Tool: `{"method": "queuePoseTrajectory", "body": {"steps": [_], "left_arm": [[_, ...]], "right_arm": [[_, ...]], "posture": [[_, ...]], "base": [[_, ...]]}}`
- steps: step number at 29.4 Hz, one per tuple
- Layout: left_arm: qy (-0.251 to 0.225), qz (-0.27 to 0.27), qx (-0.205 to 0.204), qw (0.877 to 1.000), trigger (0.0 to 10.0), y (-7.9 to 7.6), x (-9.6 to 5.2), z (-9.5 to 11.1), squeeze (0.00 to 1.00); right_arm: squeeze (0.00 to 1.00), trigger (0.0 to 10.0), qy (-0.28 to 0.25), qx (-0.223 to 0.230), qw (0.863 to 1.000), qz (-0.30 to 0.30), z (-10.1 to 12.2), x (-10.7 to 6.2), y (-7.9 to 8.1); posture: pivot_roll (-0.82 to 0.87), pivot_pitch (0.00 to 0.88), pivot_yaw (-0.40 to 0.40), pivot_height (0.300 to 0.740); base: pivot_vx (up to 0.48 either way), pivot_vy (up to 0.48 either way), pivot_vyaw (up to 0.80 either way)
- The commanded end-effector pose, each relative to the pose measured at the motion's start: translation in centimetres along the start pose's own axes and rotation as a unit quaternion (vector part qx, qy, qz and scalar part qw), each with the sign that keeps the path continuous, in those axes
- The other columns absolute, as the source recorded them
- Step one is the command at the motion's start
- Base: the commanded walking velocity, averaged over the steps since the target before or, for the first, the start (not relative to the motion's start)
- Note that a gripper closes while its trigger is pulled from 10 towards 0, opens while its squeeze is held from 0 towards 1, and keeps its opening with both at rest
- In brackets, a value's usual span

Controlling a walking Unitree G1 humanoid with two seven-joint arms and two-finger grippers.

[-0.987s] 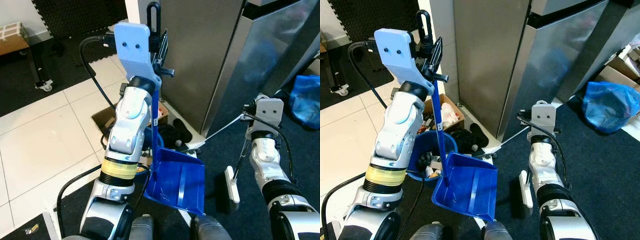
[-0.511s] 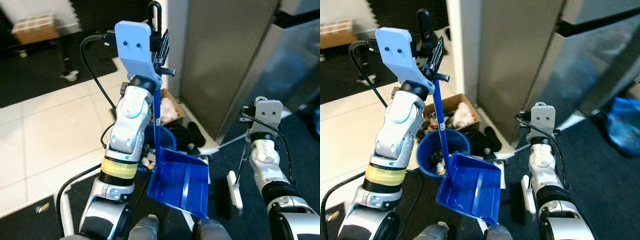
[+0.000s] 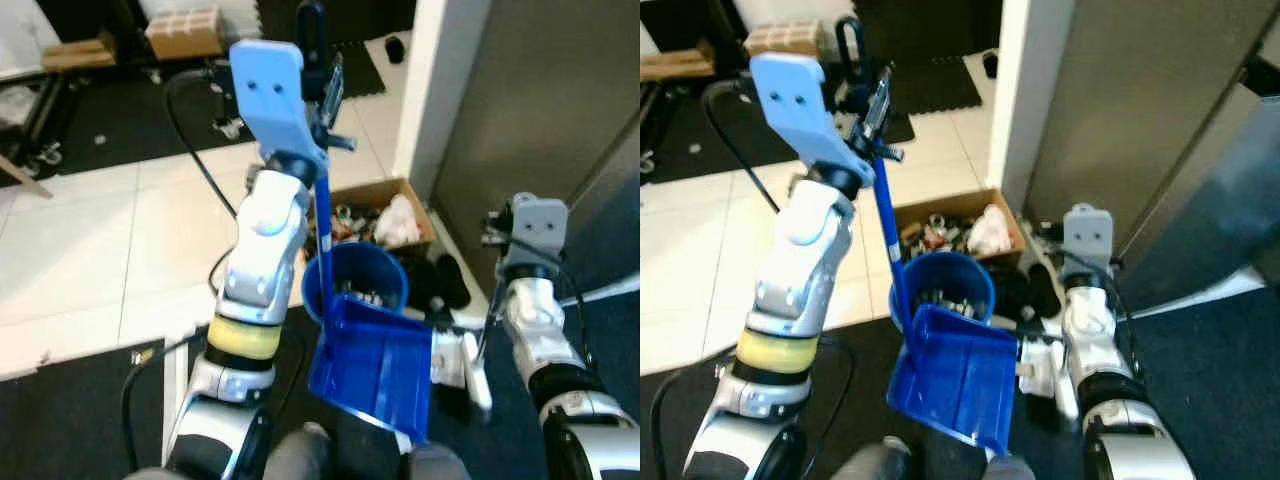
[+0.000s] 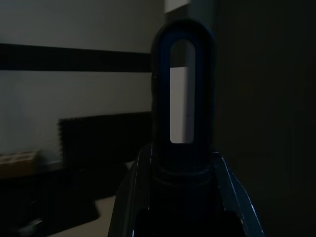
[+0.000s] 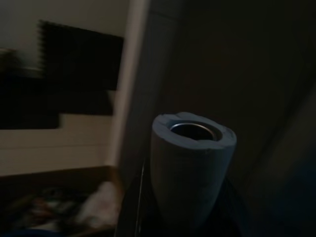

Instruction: Sweep floor

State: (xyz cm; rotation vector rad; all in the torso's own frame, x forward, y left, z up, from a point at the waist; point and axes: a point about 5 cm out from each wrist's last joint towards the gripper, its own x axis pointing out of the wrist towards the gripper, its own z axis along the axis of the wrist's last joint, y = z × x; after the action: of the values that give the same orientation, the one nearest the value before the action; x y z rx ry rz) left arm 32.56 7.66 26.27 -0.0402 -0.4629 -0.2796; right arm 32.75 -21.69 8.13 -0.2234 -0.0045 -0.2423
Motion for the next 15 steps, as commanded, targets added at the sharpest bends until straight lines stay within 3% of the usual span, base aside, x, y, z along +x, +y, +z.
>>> {"method": "queuePoseTrajectory", "body": {"steps": [1, 15], "left_arm": [[0.012, -0.004, 0.014, 1.000, 10.0, 0.02, -0.02, -0.40, 0.00], [0.012, -0.006, 0.017, 1.000, 10.0, -0.03, 0.18, -0.26, 0.00]], "right_arm": [[0.00, 10.0, -0.007, 0.001, 1.000, -0.002, 0.20, 0.07, -0.13], [0.00, 10.0, -0.007, 0.002, 1.000, -0.003, 0.17, 0.03, -0.13]], "posture": [[0.00, 0.042, 0.000, 0.740], [0.00, 0.040, 0.005, 0.740]], "base": [[0.000, 0.000, 0.80], [0.000, 0.000, 0.80]]}}
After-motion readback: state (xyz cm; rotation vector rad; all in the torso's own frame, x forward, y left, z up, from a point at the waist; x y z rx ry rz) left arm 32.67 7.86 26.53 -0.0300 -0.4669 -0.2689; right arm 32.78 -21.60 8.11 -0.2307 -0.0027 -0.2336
